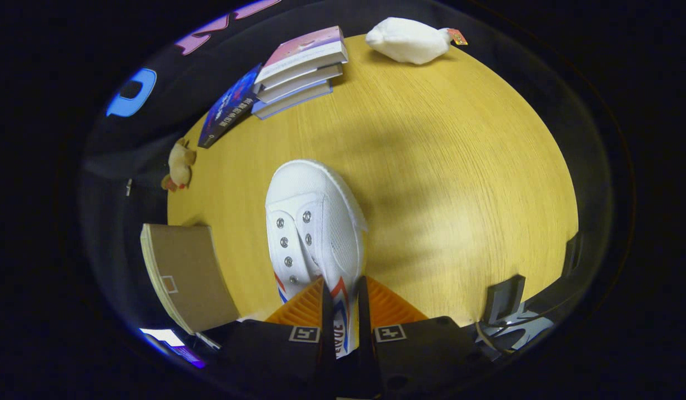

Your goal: Open the storage box then place both shoes into the box .Put the left shoe in first, then the right shoe, with the right side of both shoes facing outward in a uniform manner.

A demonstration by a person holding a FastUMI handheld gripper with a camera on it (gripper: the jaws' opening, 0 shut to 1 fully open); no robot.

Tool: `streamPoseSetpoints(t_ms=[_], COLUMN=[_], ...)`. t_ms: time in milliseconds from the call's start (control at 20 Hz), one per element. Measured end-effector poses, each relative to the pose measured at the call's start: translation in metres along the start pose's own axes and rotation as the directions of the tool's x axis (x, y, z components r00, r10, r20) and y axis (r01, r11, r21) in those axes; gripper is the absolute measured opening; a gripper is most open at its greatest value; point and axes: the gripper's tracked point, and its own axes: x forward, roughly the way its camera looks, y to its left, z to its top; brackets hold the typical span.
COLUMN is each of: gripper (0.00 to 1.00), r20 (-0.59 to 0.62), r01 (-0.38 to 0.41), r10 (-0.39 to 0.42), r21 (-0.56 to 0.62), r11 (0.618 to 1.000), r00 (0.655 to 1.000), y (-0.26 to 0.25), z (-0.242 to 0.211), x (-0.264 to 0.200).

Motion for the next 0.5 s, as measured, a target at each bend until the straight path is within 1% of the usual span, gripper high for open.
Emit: streamPoseSetpoints(t_ms=[100, 300, 500], gripper=[0.21, 0.21, 0.21], r20=[0.019, 0.038, 0.03], r01=[-0.058, -0.166, -0.239], r10=[0.058, 0.169, 0.243], r21=[0.001, -0.053, -0.103], r11=[0.998, 0.985, 0.966], r00=[0.998, 0.985, 0.97], y=[0.037, 0.126, 0.209], z=[0.002, 0.004, -0.006], x=[-0.024, -0.07, -0.097])
